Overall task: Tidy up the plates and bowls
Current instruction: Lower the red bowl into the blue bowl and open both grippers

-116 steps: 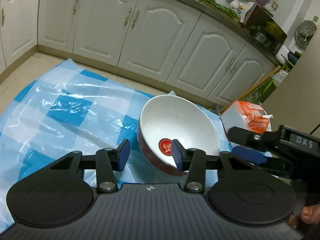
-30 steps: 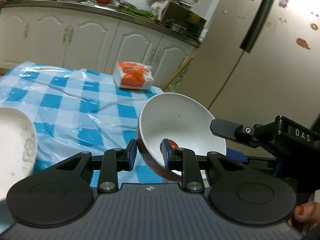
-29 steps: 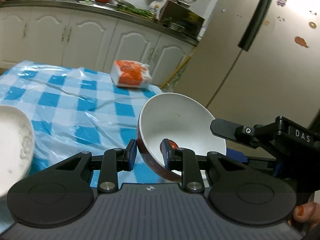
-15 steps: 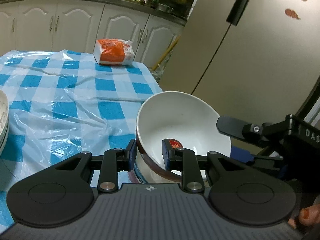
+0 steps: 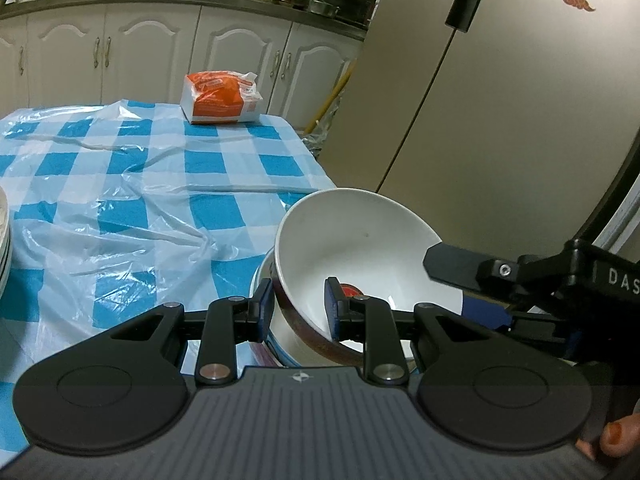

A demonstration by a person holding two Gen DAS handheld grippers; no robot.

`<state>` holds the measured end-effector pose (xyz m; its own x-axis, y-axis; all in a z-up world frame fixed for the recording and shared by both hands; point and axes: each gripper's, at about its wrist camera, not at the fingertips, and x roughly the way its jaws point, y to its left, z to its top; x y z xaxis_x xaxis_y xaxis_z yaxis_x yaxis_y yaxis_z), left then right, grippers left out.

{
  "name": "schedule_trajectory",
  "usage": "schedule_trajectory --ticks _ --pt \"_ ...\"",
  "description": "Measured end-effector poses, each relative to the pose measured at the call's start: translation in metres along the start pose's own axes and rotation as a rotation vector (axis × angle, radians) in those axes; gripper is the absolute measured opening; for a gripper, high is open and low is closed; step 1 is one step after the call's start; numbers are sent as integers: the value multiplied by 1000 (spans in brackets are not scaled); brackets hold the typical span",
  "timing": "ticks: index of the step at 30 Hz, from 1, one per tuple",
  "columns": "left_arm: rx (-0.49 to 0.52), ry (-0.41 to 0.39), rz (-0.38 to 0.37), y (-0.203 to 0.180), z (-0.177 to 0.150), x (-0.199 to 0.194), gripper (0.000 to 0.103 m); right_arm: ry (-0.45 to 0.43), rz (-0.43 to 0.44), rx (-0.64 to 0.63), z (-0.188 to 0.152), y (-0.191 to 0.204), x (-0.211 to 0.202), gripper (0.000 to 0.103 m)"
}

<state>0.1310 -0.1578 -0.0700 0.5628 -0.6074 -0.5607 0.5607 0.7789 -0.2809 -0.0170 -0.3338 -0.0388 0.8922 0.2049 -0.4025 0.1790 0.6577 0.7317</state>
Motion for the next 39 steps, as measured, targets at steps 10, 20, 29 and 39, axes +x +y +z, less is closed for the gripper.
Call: schedule_trajectory --ticks 10,20,29,39 --pt "41 -18 -3 -2 -5 -2 33 -2 -5 5 -1 -1 -3 68" --pt "89 -87 39 -4 -7 -19 72 -16 -7 7 -1 0 -4 71" --pt "58 -144 95 26 -10 -44 100 -62 -42 -75 -5 18 -8 83" --pt "12 -126 256 73 -27 -60 103 -93 -79 -238 -27 61 6 93"
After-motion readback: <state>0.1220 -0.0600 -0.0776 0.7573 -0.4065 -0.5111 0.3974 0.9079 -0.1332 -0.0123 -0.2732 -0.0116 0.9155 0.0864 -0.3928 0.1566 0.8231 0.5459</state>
